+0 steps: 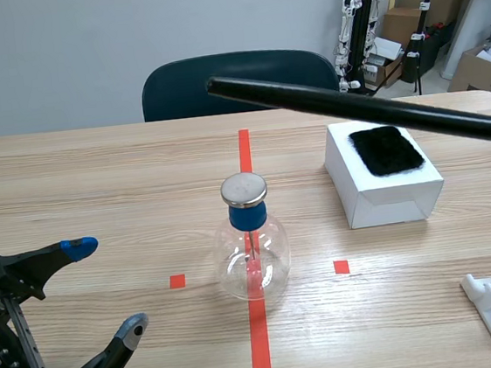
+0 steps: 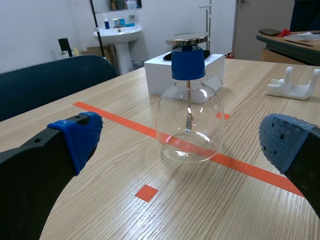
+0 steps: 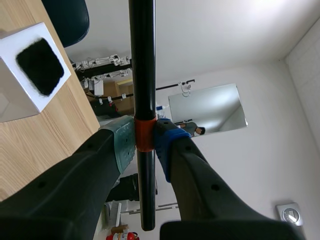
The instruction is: Do the electroscope experiment. hold the rod still at the electroscope
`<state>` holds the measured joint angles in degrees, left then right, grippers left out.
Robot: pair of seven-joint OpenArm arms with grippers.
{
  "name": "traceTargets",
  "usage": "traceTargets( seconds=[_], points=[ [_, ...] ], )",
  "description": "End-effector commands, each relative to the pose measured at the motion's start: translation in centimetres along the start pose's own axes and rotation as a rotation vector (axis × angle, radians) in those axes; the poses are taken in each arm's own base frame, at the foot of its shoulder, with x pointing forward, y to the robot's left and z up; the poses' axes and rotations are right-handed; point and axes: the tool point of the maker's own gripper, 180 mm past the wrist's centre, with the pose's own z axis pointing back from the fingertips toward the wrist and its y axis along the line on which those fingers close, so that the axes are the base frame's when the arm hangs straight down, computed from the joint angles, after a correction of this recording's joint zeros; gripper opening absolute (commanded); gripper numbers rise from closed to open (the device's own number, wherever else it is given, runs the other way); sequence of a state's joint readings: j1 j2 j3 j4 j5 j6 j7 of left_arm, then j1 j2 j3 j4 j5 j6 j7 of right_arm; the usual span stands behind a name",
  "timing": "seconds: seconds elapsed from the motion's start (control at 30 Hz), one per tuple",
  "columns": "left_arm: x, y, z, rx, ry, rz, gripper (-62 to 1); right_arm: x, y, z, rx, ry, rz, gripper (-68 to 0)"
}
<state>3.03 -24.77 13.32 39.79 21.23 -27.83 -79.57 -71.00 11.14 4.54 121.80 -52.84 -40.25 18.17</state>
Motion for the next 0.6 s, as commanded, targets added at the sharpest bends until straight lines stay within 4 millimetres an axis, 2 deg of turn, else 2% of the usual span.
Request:
traceTargets(
  seconds=[0.0,0.57],
  points=[
    [0.72,0.36,-0.03,0.009,-0.030,-0.011,1.4,-0.20,-0.61,-0.17,-0.026,0.001,0.001,-66.9],
    [0.72,0.36,-0.03,0.009,-0.030,-0.011,1.4,-0.59,-0.63,-0.16,-0.028,0.022,-0.012,-66.9]
  ],
)
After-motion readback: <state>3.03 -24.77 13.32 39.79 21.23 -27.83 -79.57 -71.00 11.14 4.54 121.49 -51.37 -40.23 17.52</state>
